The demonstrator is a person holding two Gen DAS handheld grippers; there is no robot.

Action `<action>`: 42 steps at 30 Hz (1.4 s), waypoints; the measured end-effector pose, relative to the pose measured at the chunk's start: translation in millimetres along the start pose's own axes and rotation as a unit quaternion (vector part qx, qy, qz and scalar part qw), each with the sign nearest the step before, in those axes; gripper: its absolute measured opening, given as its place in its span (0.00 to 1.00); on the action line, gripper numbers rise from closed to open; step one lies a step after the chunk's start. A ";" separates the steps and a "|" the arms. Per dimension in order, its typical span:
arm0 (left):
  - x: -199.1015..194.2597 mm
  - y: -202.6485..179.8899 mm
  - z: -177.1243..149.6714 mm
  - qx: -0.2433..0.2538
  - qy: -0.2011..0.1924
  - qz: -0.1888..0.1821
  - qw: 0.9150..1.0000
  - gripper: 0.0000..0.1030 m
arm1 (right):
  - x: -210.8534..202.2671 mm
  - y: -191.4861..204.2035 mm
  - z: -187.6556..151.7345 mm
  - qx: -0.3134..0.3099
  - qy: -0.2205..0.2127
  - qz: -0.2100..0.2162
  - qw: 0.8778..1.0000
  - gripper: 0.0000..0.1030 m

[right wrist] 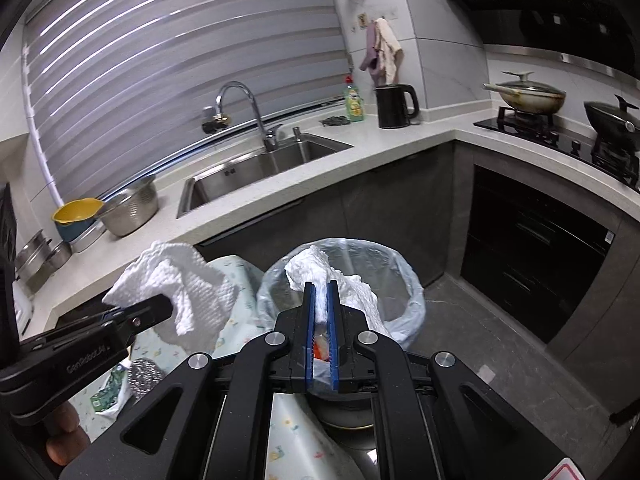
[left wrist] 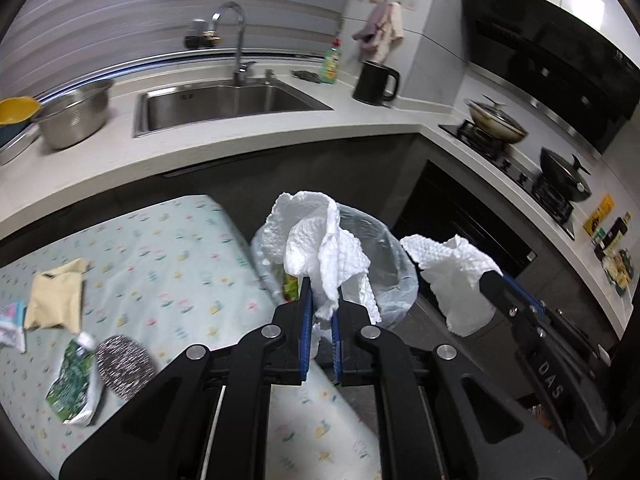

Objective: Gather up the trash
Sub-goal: 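Carry tissue and foam sheet to the bin and open both tools inside, then move both tools back toward the steel scrubber and green carton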

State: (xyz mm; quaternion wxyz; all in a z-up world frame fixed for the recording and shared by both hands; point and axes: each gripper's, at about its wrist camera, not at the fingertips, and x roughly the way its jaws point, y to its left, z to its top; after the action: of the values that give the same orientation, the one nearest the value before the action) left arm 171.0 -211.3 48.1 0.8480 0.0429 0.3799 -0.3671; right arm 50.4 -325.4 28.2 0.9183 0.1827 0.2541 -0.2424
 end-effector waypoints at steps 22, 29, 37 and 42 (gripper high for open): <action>89.6 -9.0 34.6 -0.002 0.022 -0.039 0.999 0.49 | 61.7 -24.2 -5.9 0.024 0.028 -0.025 0.999 0.05; 78.0 21.0 31.6 -0.026 0.012 -0.001 1.000 0.51 | 79.9 -3.8 4.7 0.005 0.029 -0.013 0.999 0.05; 67.7 55.9 27.0 -0.038 -0.001 0.049 0.998 0.51 | 108.6 19.7 12.1 -0.011 0.041 -0.003 0.999 0.06; 62.3 73.7 24.1 -0.046 -0.009 0.076 0.996 0.58 | 125.4 29.7 16.5 -0.019 0.045 -0.018 0.999 0.19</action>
State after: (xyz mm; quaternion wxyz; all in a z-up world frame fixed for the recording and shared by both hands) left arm 261.7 -202.9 7.8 0.8778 0.0295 0.3843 -0.2846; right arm 167.1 -352.9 -21.8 0.9047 0.1714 0.3031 -0.2456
